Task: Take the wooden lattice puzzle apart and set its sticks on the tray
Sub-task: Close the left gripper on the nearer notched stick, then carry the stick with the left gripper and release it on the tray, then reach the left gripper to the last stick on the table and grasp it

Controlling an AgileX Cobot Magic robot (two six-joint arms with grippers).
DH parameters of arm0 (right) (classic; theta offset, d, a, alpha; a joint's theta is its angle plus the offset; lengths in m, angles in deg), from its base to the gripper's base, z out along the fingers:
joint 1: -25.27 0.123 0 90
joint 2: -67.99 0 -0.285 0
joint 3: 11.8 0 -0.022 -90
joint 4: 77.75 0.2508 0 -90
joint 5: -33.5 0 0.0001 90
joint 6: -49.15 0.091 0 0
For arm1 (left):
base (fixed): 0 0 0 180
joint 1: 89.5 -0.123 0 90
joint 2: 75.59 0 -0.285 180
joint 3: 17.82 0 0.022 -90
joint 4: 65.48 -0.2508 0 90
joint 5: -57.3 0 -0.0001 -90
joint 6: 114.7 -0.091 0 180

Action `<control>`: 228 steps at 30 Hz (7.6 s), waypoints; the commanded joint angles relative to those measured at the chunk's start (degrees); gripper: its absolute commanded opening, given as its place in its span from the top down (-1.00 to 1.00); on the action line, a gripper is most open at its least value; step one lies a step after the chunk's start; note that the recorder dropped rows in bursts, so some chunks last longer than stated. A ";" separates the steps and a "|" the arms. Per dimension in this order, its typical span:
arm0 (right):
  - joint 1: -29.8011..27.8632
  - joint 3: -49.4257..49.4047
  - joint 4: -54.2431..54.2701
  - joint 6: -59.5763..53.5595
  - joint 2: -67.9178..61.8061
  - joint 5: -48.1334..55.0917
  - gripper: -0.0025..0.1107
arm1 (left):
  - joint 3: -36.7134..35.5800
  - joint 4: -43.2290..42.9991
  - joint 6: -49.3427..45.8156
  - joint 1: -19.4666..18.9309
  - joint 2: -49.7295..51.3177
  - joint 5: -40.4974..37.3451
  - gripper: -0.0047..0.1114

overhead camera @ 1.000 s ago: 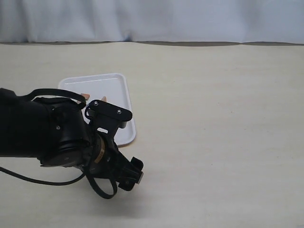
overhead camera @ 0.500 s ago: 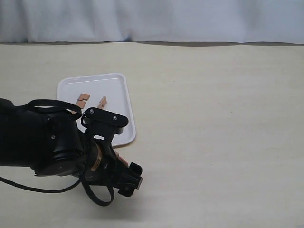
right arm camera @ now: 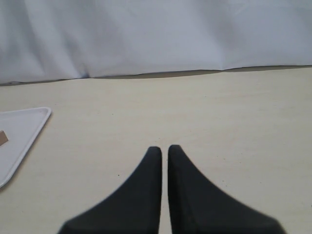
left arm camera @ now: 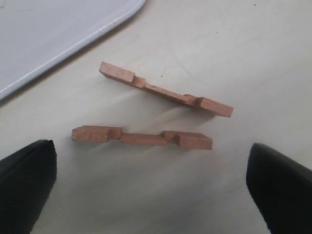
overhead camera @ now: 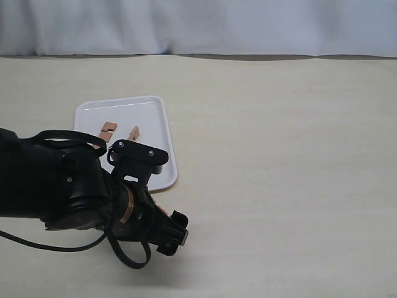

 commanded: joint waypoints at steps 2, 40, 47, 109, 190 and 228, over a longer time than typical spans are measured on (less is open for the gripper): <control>0.00 -0.10 0.26 -0.27 0.24 -0.21 0.88 | -0.26 -1.49 0.48 0.27 3.21 0.28 -0.77; 0.00 -0.10 0.26 -0.27 0.24 -0.21 0.88 | 0.78 -2.43 -2.73 0.01 4.26 3.55 -0.50; 0.00 -0.10 0.26 -0.27 0.24 -0.21 0.88 | 0.78 -2.46 -2.99 0.01 4.26 4.75 -0.50; 0.00 -0.10 0.26 -0.27 0.24 -0.21 0.88 | 7.12 -7.48 -7.09 -19.94 -9.36 3.60 0.92; 0.00 -0.10 0.26 -0.27 0.24 -0.21 0.88 | 9.38 14.32 -34.25 -6.05 3.97 -3.20 -0.78; 0.00 -0.10 0.26 -0.27 0.24 -0.21 0.88 | 9.38 15.65 -34.59 -6.05 7.89 0.12 -0.16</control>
